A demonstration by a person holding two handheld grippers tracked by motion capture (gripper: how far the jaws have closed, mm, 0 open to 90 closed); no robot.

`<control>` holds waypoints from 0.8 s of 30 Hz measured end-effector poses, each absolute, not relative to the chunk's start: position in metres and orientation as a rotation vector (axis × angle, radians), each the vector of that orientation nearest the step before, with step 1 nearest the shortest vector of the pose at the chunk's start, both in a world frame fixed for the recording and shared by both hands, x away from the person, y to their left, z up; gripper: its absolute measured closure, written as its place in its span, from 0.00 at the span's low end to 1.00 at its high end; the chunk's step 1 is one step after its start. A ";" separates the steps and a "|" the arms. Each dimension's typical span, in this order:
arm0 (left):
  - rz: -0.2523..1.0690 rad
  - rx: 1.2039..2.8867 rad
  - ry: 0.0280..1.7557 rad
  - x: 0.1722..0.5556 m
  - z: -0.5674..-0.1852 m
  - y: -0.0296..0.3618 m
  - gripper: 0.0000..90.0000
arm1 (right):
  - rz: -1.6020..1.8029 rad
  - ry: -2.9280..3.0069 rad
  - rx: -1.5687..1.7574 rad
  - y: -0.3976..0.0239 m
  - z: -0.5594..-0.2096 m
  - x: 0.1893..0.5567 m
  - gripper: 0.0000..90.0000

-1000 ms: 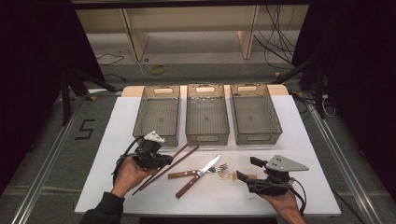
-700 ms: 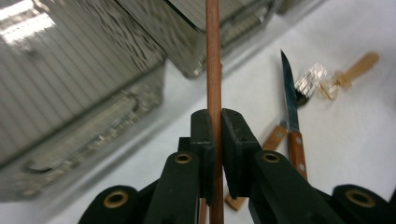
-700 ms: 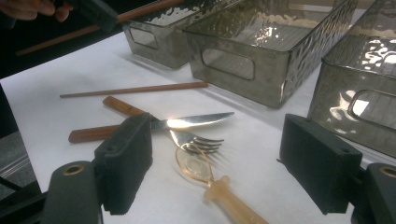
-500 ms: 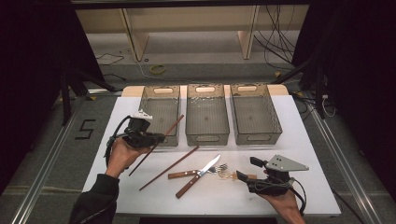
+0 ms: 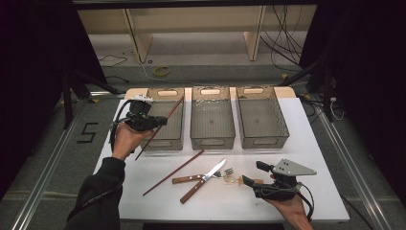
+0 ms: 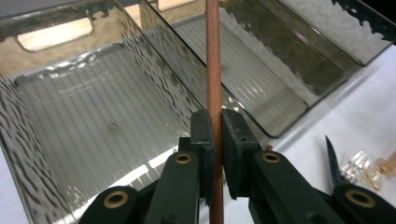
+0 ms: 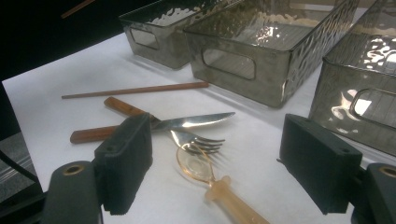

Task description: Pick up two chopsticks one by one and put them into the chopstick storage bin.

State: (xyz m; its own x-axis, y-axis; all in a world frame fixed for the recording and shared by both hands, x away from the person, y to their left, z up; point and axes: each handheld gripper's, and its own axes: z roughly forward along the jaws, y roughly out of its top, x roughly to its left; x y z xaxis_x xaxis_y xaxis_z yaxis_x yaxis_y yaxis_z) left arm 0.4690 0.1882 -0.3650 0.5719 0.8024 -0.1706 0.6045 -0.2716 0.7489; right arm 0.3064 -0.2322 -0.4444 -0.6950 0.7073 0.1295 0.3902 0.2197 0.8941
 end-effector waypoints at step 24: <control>0.347 1.894 1.166 0.528 -0.373 0.199 0.93 | 1.470 2.213 1.027 -0.230 -0.447 0.308 0.29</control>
